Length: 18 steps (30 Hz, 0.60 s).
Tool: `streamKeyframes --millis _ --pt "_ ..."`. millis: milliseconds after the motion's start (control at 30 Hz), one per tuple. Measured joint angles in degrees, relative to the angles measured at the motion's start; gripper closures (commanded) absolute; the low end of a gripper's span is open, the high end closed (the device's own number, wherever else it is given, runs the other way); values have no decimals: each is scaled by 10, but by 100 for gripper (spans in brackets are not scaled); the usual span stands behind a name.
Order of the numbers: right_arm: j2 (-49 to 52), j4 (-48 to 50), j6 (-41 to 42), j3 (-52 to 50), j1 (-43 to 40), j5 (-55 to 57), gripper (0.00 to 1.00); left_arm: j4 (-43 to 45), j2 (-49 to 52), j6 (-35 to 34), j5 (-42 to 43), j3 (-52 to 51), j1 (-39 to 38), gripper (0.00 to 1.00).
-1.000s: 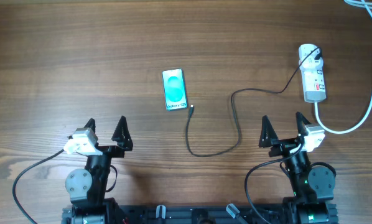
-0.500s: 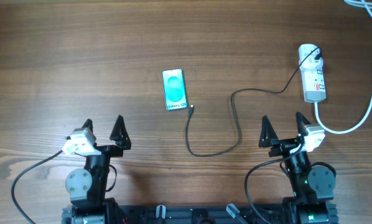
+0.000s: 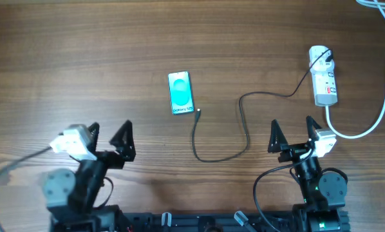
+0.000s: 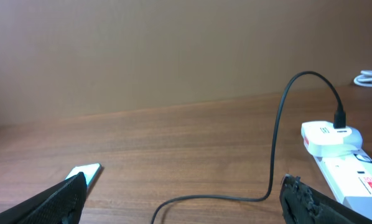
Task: Plug charger to phone and switch on socket
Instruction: 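Move the left gripper forward over the light-blue phone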
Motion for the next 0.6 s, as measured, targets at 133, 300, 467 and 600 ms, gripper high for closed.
streamKeyframes --millis 133,300,467,600 --pt "0 0 0 0 0 0 0 -125 148 -1 19 187 -1 0" --pt "0 0 -2 0 0 0 0 -335 364 -2 29 469 -1 0" --pt "0 0 -2 0 0 0 0 -510 586 20 29 768 -13 0" --pt "0 0 -2 0 0 0 0 -589 714 32 8 919 -34 0"
